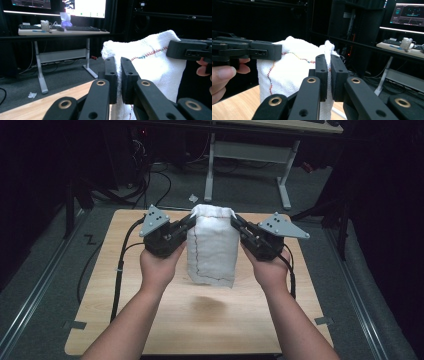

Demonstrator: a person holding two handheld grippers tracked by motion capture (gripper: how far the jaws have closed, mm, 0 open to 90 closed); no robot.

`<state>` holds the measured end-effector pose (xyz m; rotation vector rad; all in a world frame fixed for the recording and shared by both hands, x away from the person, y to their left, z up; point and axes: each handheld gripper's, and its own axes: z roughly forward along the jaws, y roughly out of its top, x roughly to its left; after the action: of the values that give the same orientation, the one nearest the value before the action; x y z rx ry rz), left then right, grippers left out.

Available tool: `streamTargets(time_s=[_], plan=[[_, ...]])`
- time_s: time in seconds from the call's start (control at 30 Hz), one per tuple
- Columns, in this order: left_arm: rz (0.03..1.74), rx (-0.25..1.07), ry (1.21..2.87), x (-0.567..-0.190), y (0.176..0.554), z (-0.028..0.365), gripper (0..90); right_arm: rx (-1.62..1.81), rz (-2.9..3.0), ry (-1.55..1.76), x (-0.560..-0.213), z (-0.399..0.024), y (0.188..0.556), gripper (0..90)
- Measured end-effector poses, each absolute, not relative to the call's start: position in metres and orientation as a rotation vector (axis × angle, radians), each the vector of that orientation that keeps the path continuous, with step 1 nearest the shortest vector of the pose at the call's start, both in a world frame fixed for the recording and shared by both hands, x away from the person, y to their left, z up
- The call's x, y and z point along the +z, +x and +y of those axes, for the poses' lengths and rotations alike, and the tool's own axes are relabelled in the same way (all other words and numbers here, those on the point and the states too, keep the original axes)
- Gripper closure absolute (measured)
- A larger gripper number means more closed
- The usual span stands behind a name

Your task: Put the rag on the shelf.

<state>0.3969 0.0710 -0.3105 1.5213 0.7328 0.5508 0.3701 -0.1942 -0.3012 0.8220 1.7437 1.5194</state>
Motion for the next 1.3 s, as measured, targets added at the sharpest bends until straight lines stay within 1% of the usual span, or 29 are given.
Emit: streamTargets(time_s=[0.3,0.67,0.77,0.9,1.2,1.3], plan=[[0.740,0.601,1.562,-0.291,0.424,0.063,85.4,1.556,1.741,0.857,-0.287,-0.200,0.399,85.7],[0.754,0.588,1.578,-0.288,0.463,0.054,85.4,1.553,1.742,0.924,-0.286,-0.207,0.438,85.8],[0.750,0.583,1.574,-0.287,0.470,0.054,85.4,1.555,1.739,0.929,-0.284,-0.208,0.446,85.8],[0.744,0.633,1.605,-0.285,0.475,0.050,85.3,1.553,1.743,0.944,-0.282,-0.210,0.459,85.8],[0.762,0.639,1.607,-0.287,0.496,0.047,85.3,1.512,1.764,0.962,-0.284,-0.211,0.487,85.7],[0.773,0.622,1.605,-0.290,0.505,0.048,85.2,1.493,1.773,0.965,-0.286,-0.210,0.495,85.7]])
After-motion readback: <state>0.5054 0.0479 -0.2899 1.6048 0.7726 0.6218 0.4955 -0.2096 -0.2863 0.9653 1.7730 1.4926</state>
